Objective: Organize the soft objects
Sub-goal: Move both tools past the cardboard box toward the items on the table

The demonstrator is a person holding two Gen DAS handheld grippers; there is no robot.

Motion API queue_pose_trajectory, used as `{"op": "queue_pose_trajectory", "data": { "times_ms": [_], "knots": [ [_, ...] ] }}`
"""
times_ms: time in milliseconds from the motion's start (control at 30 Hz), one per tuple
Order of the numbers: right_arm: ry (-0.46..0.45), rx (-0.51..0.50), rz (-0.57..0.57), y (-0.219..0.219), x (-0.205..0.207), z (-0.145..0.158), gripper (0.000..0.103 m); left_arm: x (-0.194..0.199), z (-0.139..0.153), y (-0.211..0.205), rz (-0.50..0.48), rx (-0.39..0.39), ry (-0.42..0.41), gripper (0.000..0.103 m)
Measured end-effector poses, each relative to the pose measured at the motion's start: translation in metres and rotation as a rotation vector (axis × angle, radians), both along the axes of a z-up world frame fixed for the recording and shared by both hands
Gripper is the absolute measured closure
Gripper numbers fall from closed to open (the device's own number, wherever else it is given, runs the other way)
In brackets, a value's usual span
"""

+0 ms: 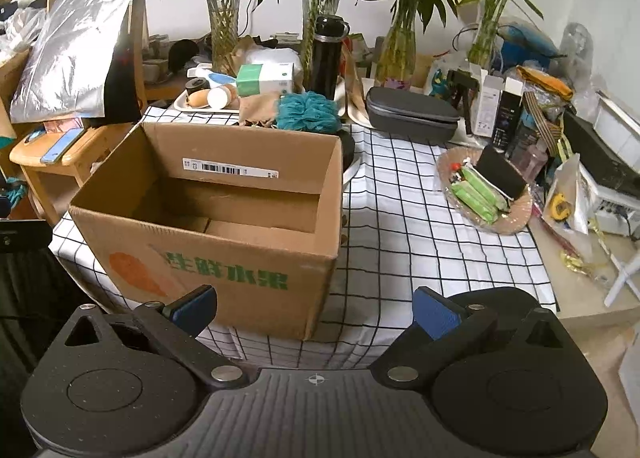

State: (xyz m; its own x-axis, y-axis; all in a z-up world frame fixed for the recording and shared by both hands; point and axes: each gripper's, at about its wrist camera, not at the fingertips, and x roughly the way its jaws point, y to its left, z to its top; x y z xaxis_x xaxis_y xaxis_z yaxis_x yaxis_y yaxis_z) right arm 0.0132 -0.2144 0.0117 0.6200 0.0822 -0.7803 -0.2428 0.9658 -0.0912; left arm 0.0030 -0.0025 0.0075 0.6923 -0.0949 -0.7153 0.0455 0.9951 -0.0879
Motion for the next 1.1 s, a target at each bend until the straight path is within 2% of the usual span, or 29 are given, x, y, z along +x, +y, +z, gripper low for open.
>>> {"op": "queue_pose_trajectory", "data": {
  "times_ms": [100,367,1100],
  "knots": [
    [0.009,0.0,0.0,-0.004,0.005,0.007,0.0,0.003,0.002,0.003,0.002,0.016,0.006,0.0],
    [-0.025,-0.006,0.019,-0.008,0.013,0.021,0.0,0.008,0.007,0.008,-0.025,-0.017,-0.009,0.0],
    [-0.028,0.031,0.024,-0.01,0.014,0.02,0.0,0.009,0.014,0.01,-0.048,-0.031,-0.035,0.0]
  ]
}}
